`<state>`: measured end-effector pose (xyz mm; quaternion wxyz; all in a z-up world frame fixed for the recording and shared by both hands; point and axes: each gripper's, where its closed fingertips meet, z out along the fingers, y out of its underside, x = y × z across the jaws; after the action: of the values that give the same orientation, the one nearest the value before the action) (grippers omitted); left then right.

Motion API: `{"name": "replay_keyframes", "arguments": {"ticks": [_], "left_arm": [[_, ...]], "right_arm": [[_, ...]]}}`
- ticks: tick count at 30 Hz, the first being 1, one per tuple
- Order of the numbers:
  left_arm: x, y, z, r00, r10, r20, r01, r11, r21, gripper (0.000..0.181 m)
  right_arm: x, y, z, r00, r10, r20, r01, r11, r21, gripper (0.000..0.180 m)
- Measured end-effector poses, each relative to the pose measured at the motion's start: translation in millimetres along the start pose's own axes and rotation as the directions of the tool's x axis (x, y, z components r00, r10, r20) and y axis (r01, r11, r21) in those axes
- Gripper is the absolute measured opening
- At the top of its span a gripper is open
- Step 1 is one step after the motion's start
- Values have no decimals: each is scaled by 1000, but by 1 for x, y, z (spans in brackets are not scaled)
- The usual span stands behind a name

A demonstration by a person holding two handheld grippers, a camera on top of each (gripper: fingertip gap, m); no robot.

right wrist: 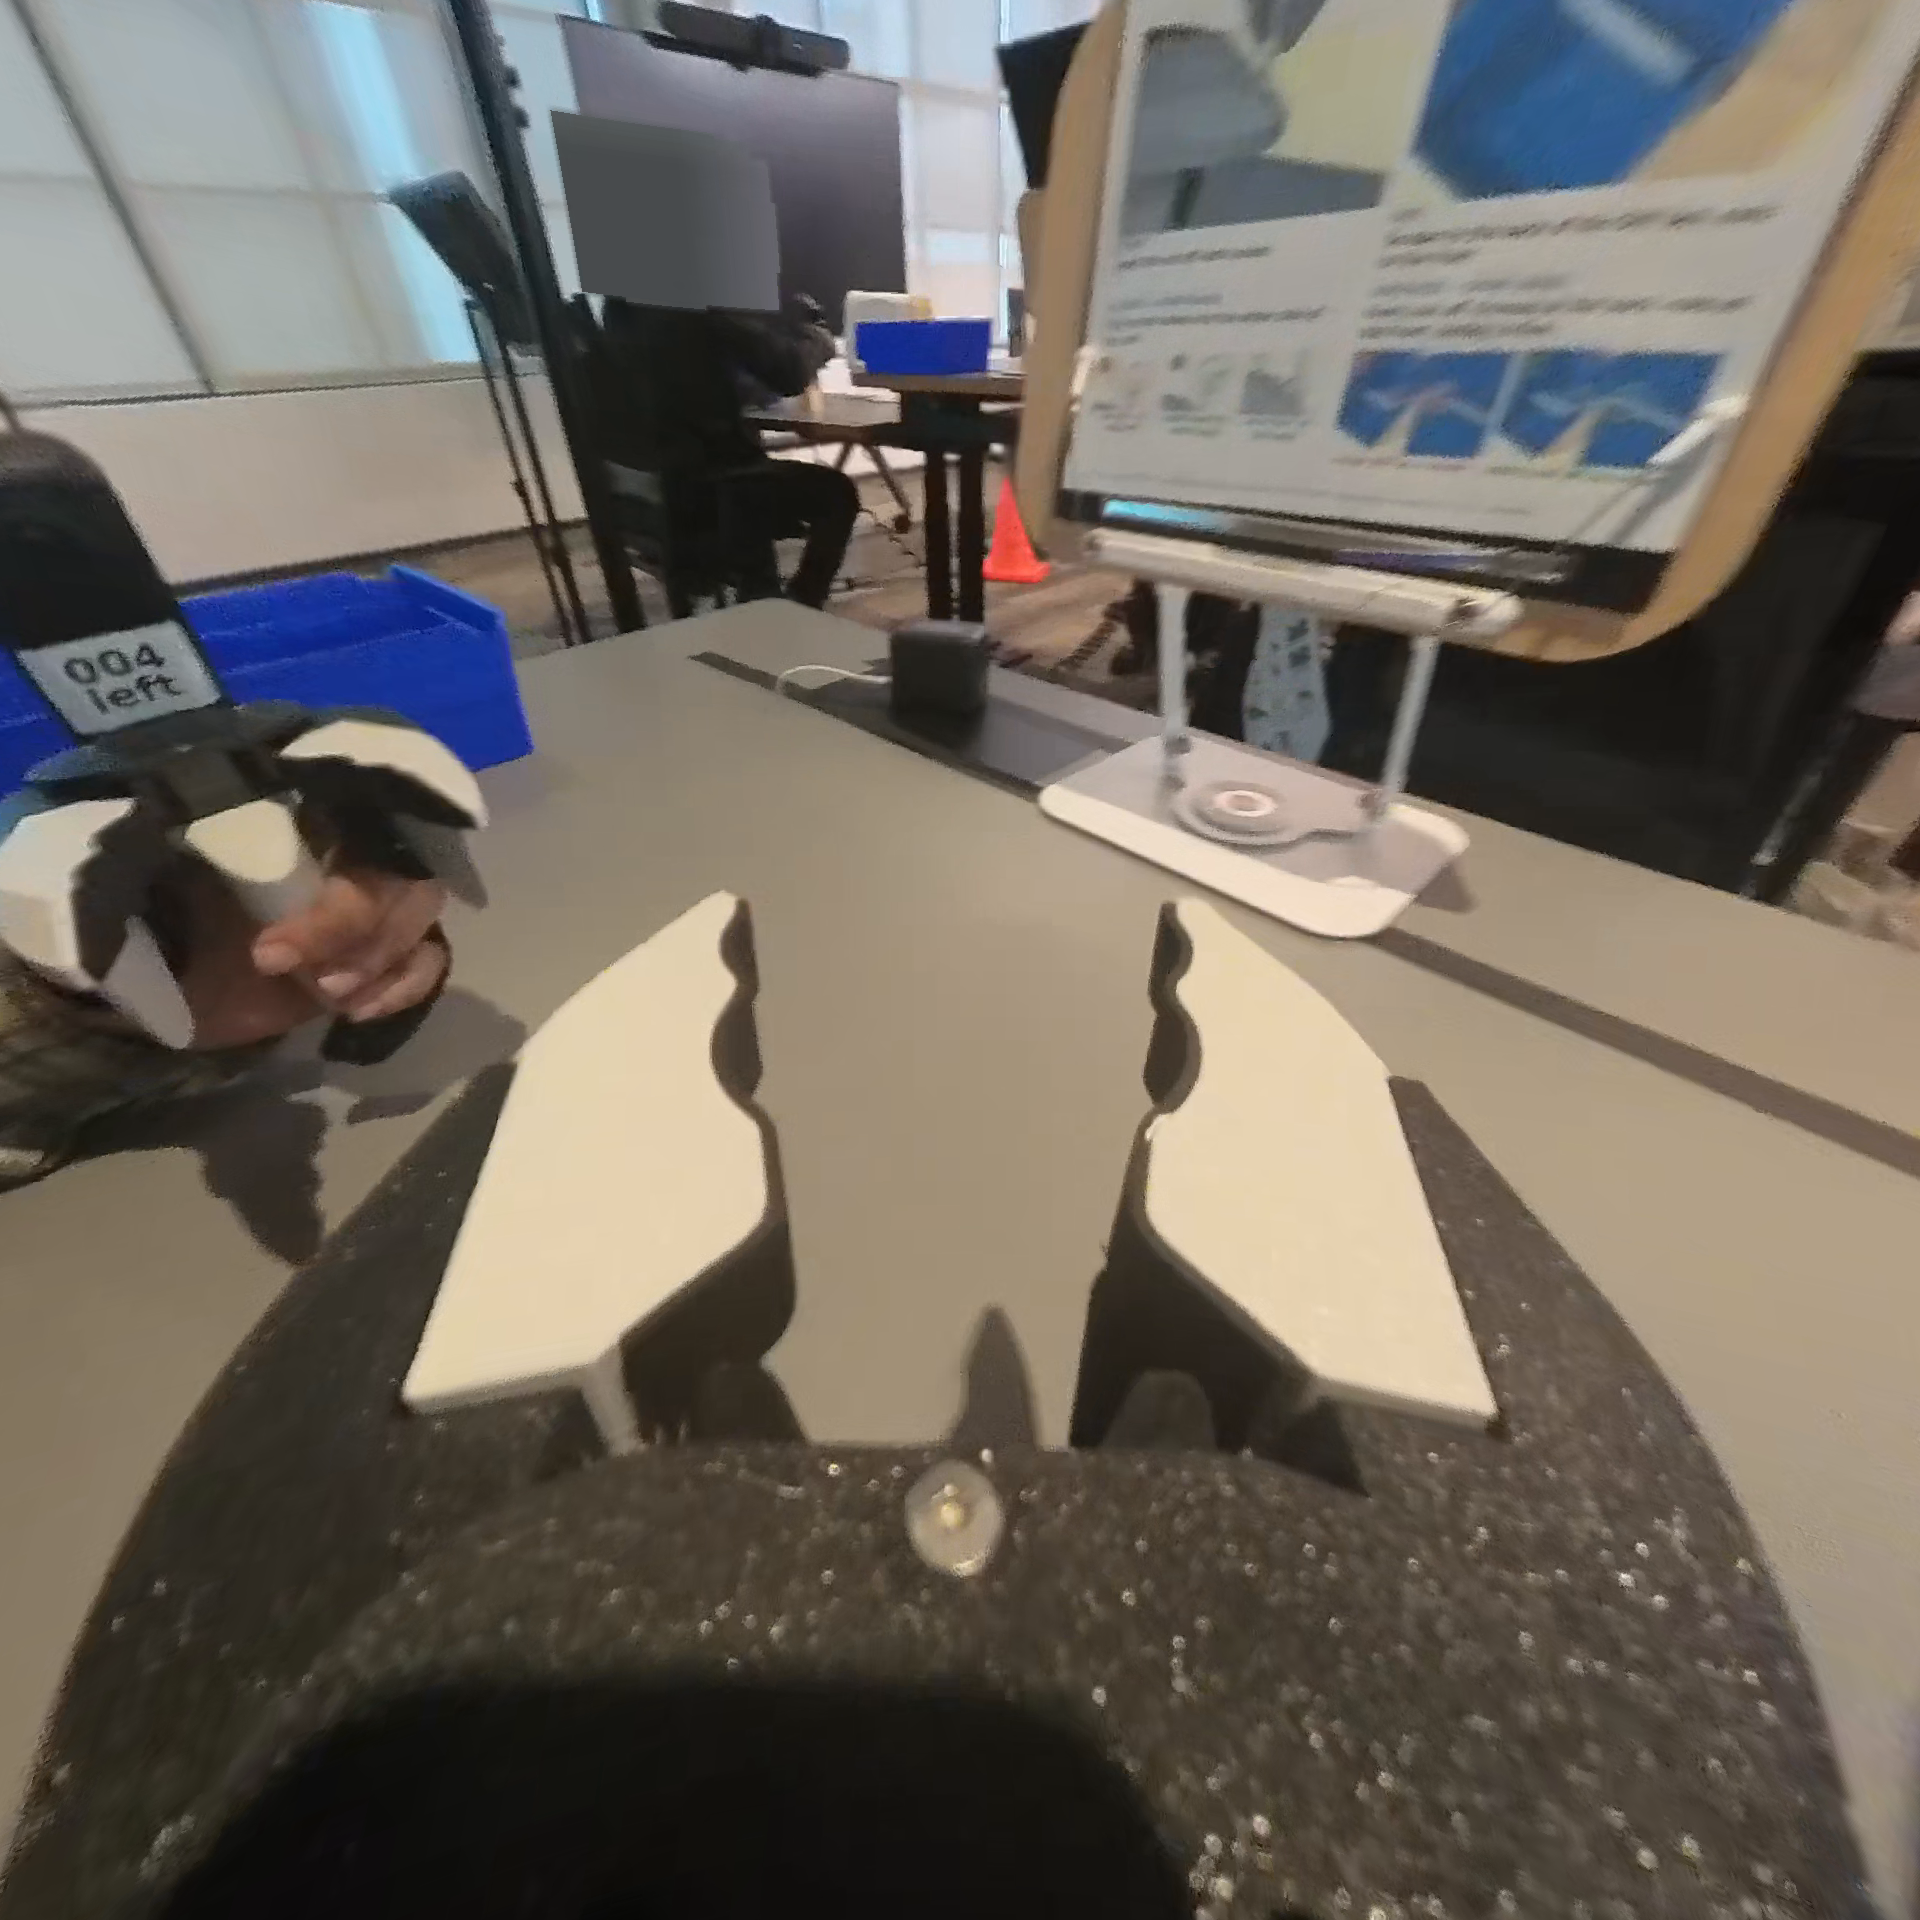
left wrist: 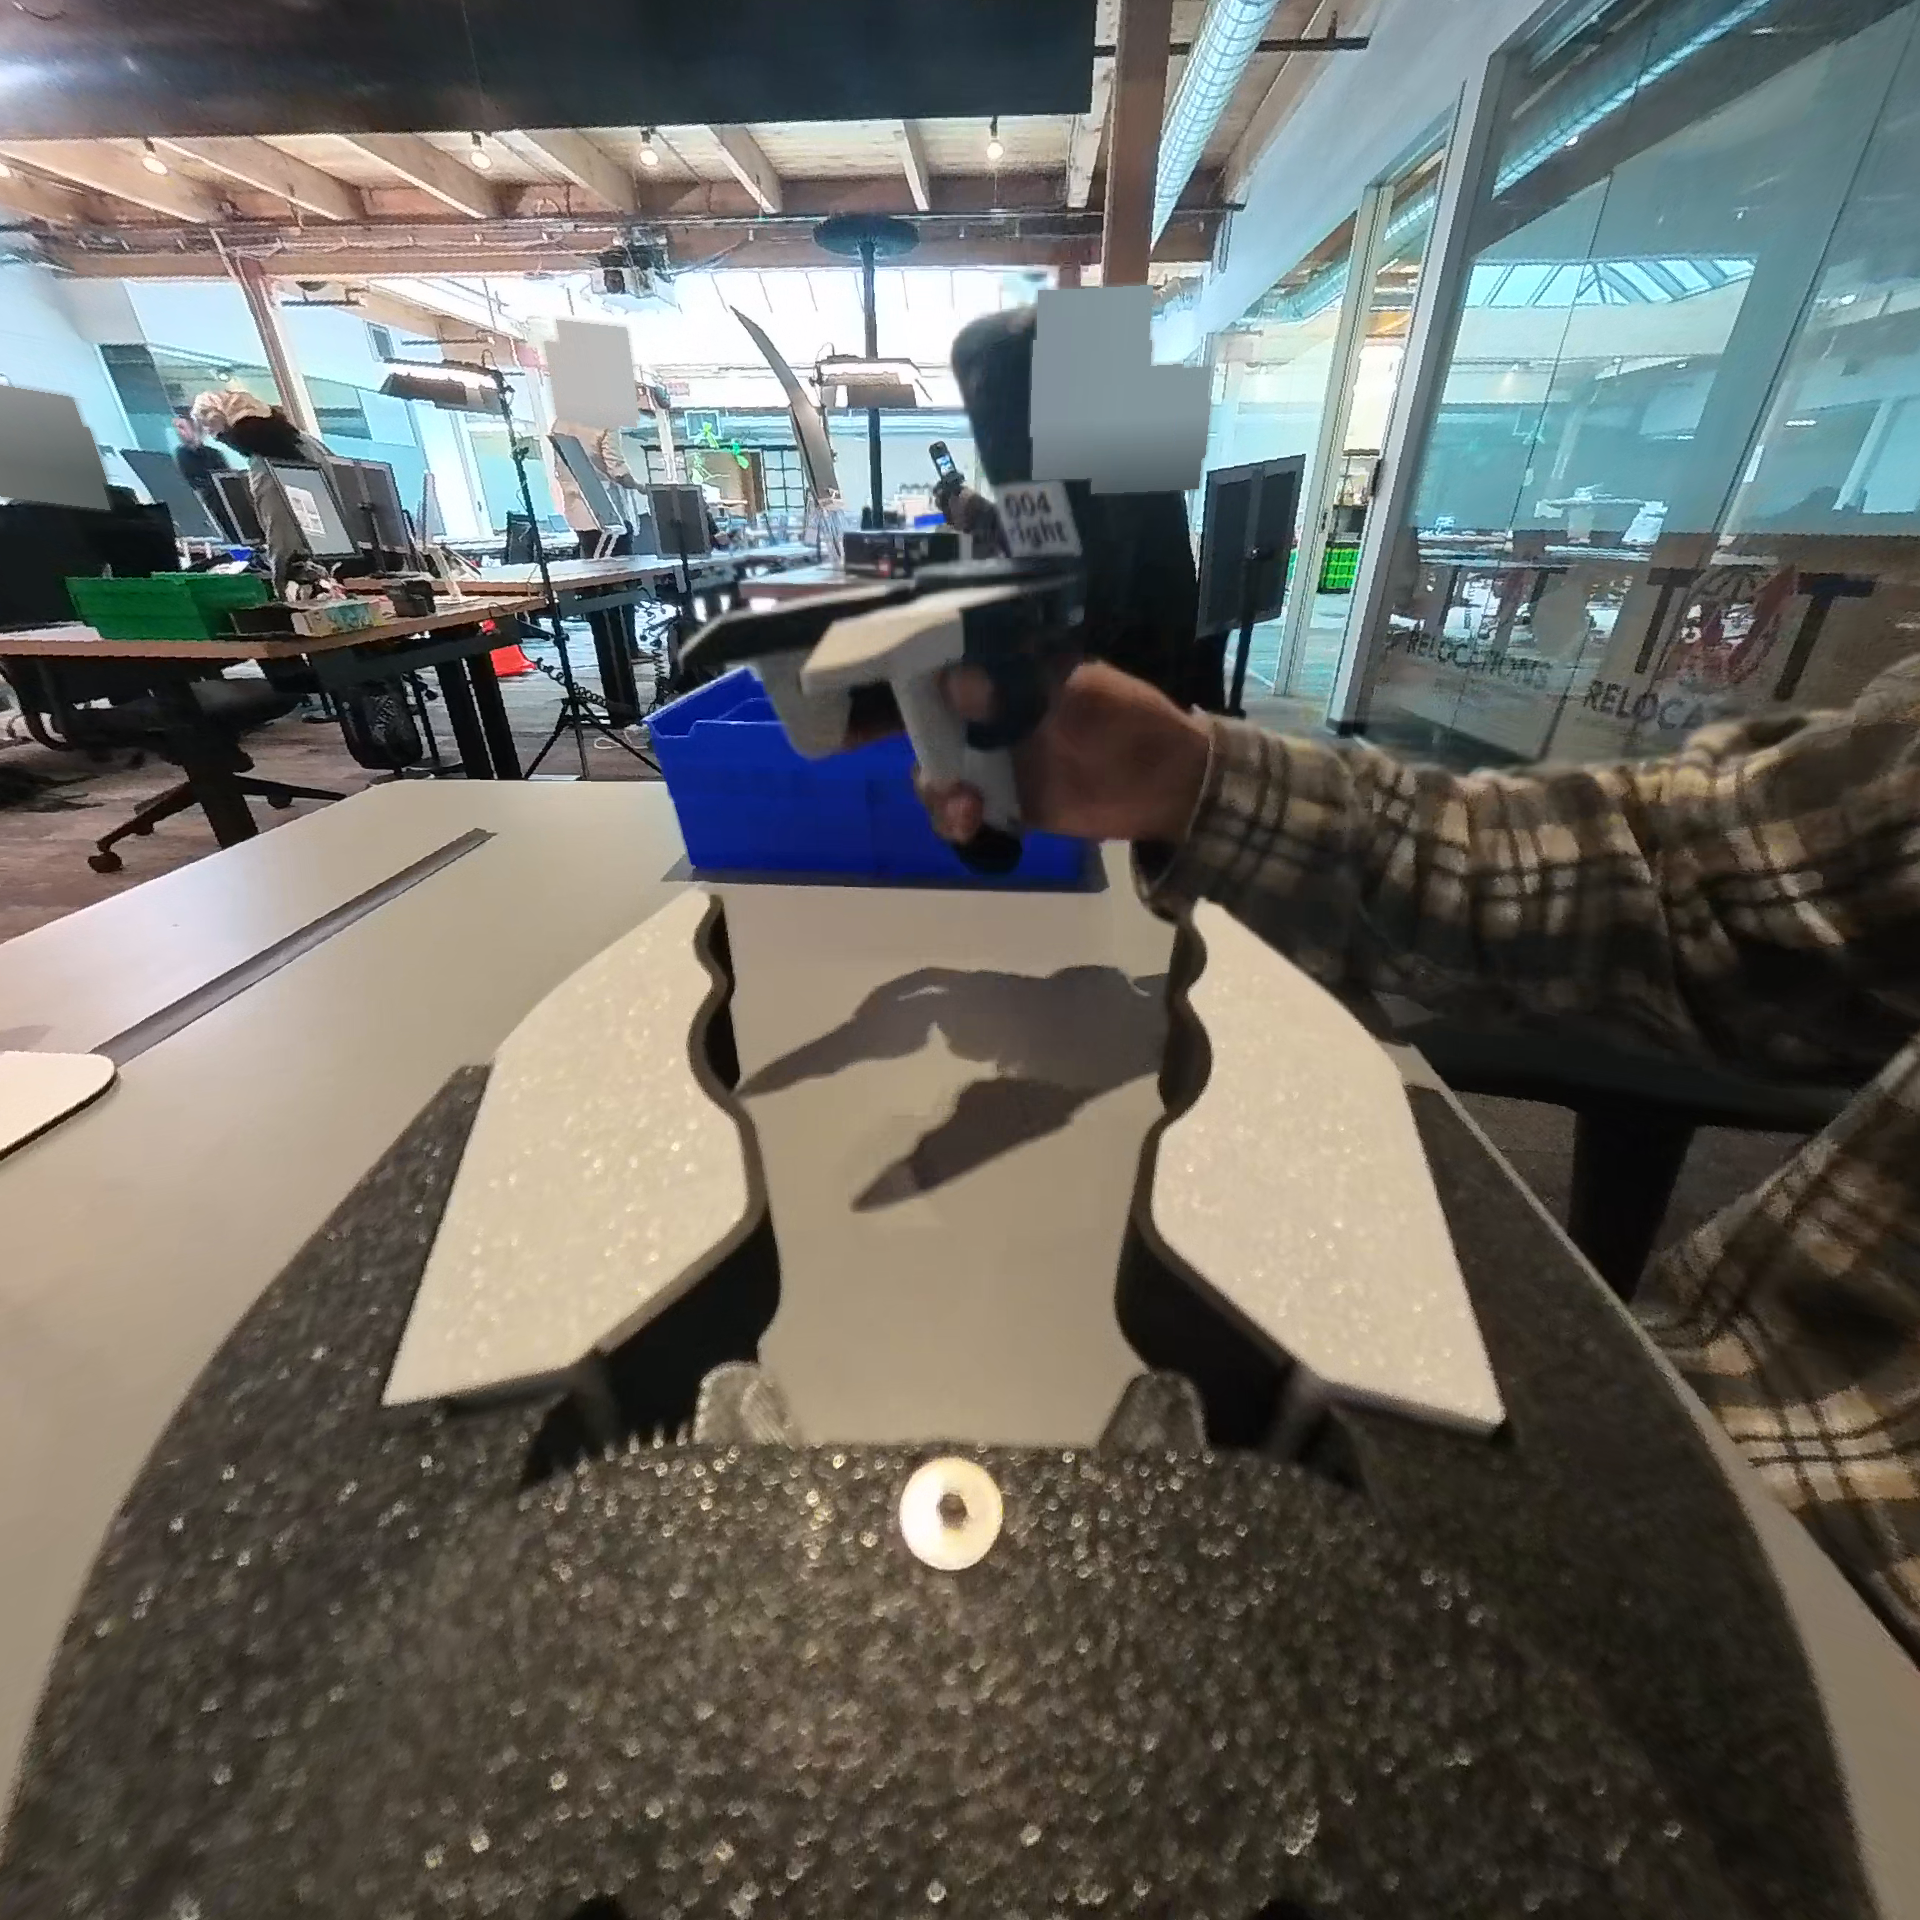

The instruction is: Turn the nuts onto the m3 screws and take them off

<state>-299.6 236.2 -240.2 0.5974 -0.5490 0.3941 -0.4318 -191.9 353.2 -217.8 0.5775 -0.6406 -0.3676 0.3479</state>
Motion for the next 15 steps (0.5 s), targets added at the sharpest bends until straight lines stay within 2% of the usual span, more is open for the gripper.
{"name": "replay_keyframes", "arguments": {"ticks": [5,7,12,15], "left_arm": [[-3,2,-1,1000,4,11,-4,1000,-10,80],[-6,3,-2,1000,10,21,-9,1000,-16,80],[-11,6,-4,999,8,41,-6,1000,-28,79],[-16,-2,-10,997,23,73,-22,1000,-21,78]], "right_arm": [[-32,46,39,990,72,118,-74,997,8,80],[-42,57,47,990,52,133,-54,998,13,80],[-59,61,49,990,-54,132,51,998,22,80],[-65,63,48,987,-22,160,17,999,31,82]]}}
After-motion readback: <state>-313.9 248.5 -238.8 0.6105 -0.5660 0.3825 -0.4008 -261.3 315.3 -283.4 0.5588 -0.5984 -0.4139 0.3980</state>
